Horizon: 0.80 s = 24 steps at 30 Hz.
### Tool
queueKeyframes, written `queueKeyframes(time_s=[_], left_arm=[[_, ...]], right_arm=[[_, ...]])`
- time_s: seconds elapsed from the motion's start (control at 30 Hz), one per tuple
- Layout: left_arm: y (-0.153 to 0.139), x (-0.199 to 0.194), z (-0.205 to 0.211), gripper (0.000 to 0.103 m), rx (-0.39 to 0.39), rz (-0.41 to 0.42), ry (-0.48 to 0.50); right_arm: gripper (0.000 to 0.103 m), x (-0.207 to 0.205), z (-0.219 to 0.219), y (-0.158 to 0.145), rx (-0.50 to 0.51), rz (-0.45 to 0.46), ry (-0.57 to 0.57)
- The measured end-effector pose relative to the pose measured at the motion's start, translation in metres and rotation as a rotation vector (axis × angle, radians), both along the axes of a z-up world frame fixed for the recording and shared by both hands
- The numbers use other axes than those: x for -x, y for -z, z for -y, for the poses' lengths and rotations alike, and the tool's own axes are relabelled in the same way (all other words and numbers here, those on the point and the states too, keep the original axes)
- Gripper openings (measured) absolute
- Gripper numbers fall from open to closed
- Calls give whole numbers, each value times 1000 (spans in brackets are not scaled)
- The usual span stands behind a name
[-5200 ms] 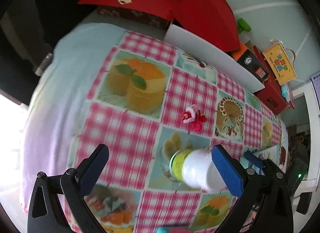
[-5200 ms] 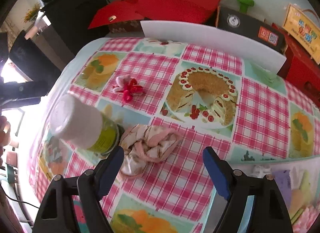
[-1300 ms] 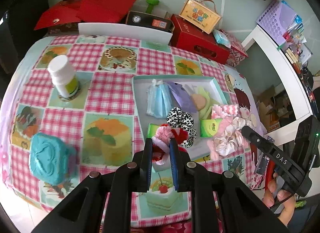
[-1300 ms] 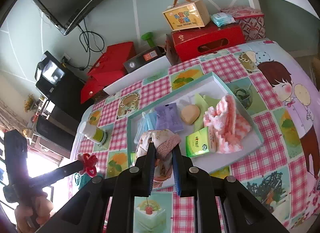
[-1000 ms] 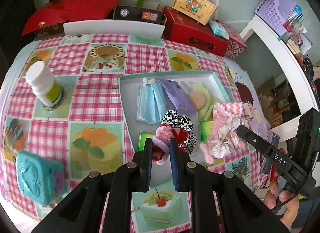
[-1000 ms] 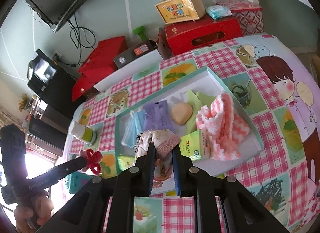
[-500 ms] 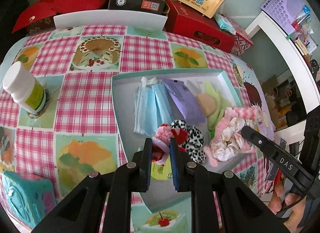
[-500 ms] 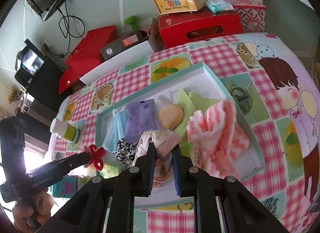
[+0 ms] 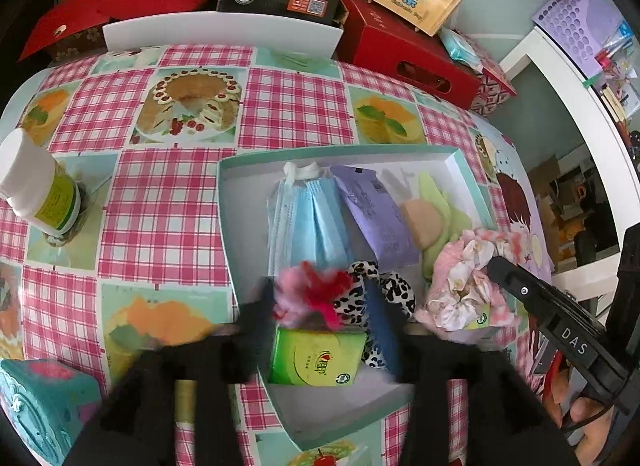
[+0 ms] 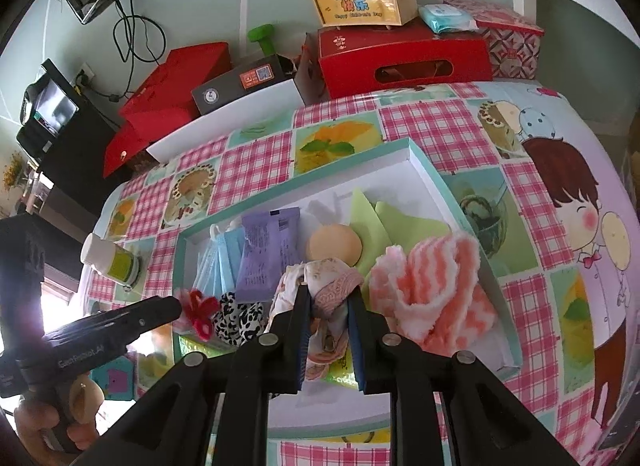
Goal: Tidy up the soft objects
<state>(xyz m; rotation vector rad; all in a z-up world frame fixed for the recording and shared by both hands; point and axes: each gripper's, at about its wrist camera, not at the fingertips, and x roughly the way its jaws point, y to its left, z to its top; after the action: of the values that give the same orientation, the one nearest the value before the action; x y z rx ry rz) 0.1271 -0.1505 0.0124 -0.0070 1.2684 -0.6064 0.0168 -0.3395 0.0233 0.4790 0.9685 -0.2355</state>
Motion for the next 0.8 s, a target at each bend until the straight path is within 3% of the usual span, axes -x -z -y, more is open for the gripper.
queueKeyframes(time_s=[0.17, 0.27, 0.33, 0.47, 0.5, 0.53, 0.63, 0.8], left_arm=[[-5, 0, -6, 59, 8, 6, -10], [-9, 0, -10, 62, 13, 10, -21], [-11, 0, -13, 67, 12, 16, -31], [-16, 1, -19, 69, -1, 28, -53], [-17, 2, -22, 76, -8, 34, -62], [-17, 2, -24, 83, -13, 40, -71], [-20, 3, -33, 85, -19, 50, -95], [-21, 6, -47, 88, -28, 41, -126]], right_arm=[[23, 1, 0, -6, 16, -1, 10], [35, 2, 0, -10, 26, -3, 17], [41, 3, -1, -12, 34, -2, 18], [41, 7, -4, -16, 53, -8, 21], [42, 8, -5, -17, 60, -11, 23], [48, 9, -6, -18, 67, -15, 24], [64, 14, -10, -21, 85, -20, 21], [68, 17, -20, -23, 125, -46, 4]])
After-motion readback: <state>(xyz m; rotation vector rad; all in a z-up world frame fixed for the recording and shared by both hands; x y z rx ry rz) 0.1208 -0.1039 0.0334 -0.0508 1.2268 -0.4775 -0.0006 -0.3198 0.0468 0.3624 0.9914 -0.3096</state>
